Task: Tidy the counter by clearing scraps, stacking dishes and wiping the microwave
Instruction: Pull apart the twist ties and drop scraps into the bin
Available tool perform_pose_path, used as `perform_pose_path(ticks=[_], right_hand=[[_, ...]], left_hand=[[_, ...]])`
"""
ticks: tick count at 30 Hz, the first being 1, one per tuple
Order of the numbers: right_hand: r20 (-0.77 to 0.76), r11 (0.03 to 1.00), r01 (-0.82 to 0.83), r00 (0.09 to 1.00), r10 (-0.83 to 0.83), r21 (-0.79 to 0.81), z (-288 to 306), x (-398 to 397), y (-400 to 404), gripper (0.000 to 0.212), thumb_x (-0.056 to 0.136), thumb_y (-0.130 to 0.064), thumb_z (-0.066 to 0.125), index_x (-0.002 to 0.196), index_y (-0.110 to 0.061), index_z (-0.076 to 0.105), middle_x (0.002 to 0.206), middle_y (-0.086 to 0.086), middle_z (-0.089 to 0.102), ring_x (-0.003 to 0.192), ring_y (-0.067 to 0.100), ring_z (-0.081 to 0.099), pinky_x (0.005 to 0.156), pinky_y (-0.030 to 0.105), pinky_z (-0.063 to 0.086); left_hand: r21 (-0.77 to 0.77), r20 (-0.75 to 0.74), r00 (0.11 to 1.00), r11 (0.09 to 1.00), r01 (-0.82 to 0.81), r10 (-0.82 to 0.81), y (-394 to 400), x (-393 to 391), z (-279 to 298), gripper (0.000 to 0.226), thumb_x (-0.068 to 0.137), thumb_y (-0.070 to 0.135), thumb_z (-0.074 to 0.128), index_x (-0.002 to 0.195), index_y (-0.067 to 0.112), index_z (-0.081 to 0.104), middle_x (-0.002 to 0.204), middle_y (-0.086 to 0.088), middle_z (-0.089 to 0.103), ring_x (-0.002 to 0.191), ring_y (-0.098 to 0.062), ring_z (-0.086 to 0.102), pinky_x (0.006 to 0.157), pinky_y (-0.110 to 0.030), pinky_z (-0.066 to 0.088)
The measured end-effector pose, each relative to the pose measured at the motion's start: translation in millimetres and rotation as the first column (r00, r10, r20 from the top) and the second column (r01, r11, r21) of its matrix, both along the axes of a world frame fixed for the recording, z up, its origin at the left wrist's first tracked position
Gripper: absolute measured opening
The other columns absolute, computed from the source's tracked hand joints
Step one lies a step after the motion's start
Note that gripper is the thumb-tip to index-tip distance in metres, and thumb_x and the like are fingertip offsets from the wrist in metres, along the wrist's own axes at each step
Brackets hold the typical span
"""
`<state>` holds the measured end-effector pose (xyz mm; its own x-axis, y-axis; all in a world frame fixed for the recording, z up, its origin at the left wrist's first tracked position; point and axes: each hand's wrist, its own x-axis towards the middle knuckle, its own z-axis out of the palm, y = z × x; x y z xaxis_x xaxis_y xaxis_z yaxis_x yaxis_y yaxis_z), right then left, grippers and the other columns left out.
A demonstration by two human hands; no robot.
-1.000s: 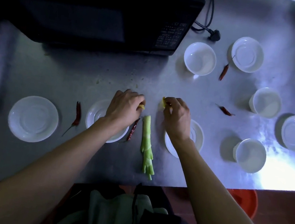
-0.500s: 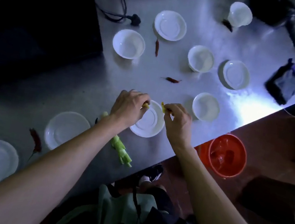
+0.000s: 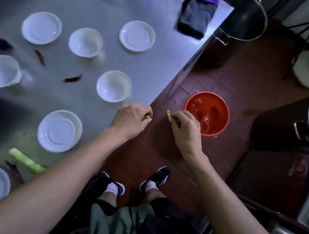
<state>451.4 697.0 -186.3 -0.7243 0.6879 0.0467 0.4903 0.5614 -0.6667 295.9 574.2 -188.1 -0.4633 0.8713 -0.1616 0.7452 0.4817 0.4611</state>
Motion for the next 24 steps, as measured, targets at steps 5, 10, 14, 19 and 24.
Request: perform_pose_path(ticks=[5, 10, 14, 19, 24], right_hand=[[0.027, 0.988, 0.151, 0.988, -0.151, 0.024, -10.6, 76.1, 66.0, 0.009, 0.087, -0.005, 0.071, 0.095, -0.004, 0.075, 0.093, 0.008, 0.071, 0.086, 0.026, 0.066, 0.077, 0.038, 0.053], [0.073, 0.958, 0.284, 0.956, -0.285, 0.029, -20.1, 137.4, 103.7, 0.01, 0.088, -0.007, 0.07, 0.097, -0.007, 0.075, 0.095, 0.007, 0.072, 0.088, 0.024, 0.067, 0.078, 0.035, 0.053], [0.087, 0.946, 0.324, 0.943, -0.323, 0.002, -27.2, 161.5, 119.5, 0.01, 0.09, -0.01, 0.069, 0.098, -0.007, 0.075, 0.096, 0.006, 0.071, 0.088, 0.022, 0.066, 0.079, 0.036, 0.054], [0.124, 0.945, 0.328, 0.938, -0.324, -0.01, -35.4, 167.6, 140.4, 0.011, 0.089, -0.008, 0.069, 0.099, -0.006, 0.074, 0.095, 0.007, 0.071, 0.088, 0.024, 0.065, 0.078, 0.039, 0.054], [0.199, 0.951, 0.307, 0.934, -0.296, -0.029, -48.6, 154.7, 175.6, 0.011, 0.09, -0.007, 0.068, 0.1, -0.006, 0.074, 0.098, 0.008, 0.071, 0.089, 0.025, 0.065, 0.078, 0.036, 0.052]], left_hand=[[-0.052, -0.049, 0.985, 0.985, 0.162, -0.164, 82.3, 54.4, -3.8, 0.011, 0.088, 0.03, 0.066, 0.097, 0.023, 0.066, 0.096, 0.0, 0.068, 0.097, -0.025, 0.059, 0.086, -0.042, 0.048], [-0.062, -0.053, 0.961, 0.961, 0.268, -0.272, 140.6, 100.1, -8.3, 0.011, 0.087, 0.031, 0.069, 0.094, 0.023, 0.067, 0.093, 0.002, 0.069, 0.093, -0.023, 0.059, 0.083, -0.04, 0.048], [-0.054, -0.042, 0.945, 0.945, 0.324, -0.326, 173.3, 117.0, -14.6, 0.012, 0.086, 0.03, 0.071, 0.094, 0.023, 0.067, 0.091, 0.003, 0.069, 0.091, -0.021, 0.06, 0.081, -0.037, 0.049], [-0.086, -0.019, 0.93, 0.927, 0.364, -0.367, 207.9, 118.3, -31.5, 0.01, 0.085, 0.031, 0.072, 0.093, 0.025, 0.069, 0.091, 0.004, 0.068, 0.092, -0.02, 0.058, 0.082, -0.036, 0.046], [-0.098, 0.023, 0.922, 0.916, 0.388, -0.388, 246.8, 103.2, -54.5, 0.01, 0.085, 0.03, 0.072, 0.094, 0.026, 0.07, 0.091, 0.005, 0.065, 0.092, -0.02, 0.056, 0.081, -0.037, 0.048]])
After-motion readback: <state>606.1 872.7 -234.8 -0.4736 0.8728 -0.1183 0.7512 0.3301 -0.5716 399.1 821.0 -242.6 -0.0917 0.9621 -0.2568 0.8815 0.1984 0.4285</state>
